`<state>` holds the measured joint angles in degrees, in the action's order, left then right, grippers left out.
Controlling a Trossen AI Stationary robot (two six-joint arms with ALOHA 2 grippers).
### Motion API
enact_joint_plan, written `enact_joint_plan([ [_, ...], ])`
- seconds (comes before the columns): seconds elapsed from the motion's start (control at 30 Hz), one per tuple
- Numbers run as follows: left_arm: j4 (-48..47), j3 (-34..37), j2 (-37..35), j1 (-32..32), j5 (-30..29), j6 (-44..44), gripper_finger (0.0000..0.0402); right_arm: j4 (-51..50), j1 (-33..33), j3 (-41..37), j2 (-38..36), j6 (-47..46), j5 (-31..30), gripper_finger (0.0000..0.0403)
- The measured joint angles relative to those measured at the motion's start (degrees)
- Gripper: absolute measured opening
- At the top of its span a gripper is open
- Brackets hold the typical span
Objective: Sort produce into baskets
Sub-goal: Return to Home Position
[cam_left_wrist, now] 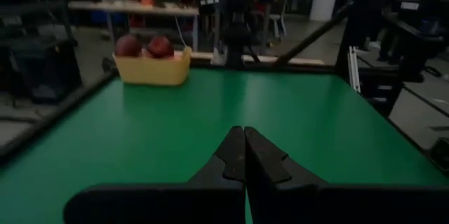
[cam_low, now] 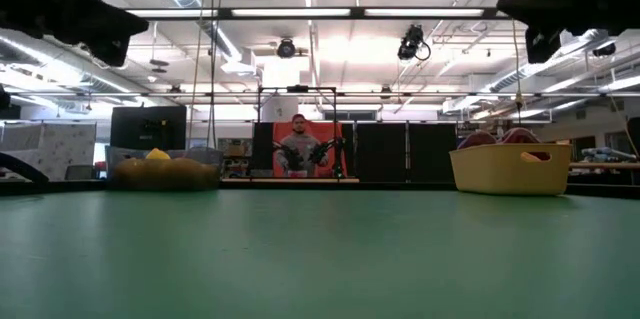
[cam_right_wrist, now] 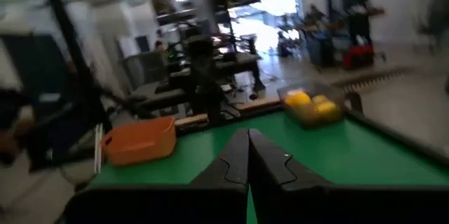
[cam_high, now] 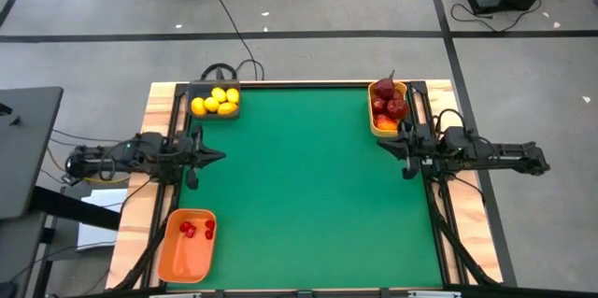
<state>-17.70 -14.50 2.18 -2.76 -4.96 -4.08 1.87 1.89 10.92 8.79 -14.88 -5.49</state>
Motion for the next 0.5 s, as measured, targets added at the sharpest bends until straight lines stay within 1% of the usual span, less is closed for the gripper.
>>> enact_joint_plan([
  [0.07, 0.45, 1.21, -2.03, 0.00, -0.40, 1.00, 0.0000, 1.00, -0.22, 0.00, -0.31, 4.36, 0.99, 0.0010],
  [0.13, 2.53, 2.46, -2.23, 0.00, -2.22, 1.97, 0.0000, 2.36, -0.26, 0.00, -1.06, 7.14, 0.20, 0.0009],
  [0.2, 3.93, 3.26, -2.19, 0.02, -2.70, 2.48, 0.0000, 2.61, -0.24, 0.00, -2.36, 8.85, 0.06, 0.0009],
  [0.27, 6.52, 4.14, -2.21, 0.00, -2.66, 2.46, 0.0000, 1.82, -0.26, 0.00, -4.13, 10.28, 0.60, 0.0009],
  [0.4, 7.20, 5.48, -2.20, 0.00, -2.11, 2.62, 0.0000, -1.06, -0.26, 0.00, -8.26, 11.44, 1.05, 0.0009],
  [0.5, 9.79, 7.36, -2.16, 0.00, -1.53, 2.51, 0.0000, -2.99, -0.26, 0.02, -8.56, 11.25, 1.49, 0.0009],
])
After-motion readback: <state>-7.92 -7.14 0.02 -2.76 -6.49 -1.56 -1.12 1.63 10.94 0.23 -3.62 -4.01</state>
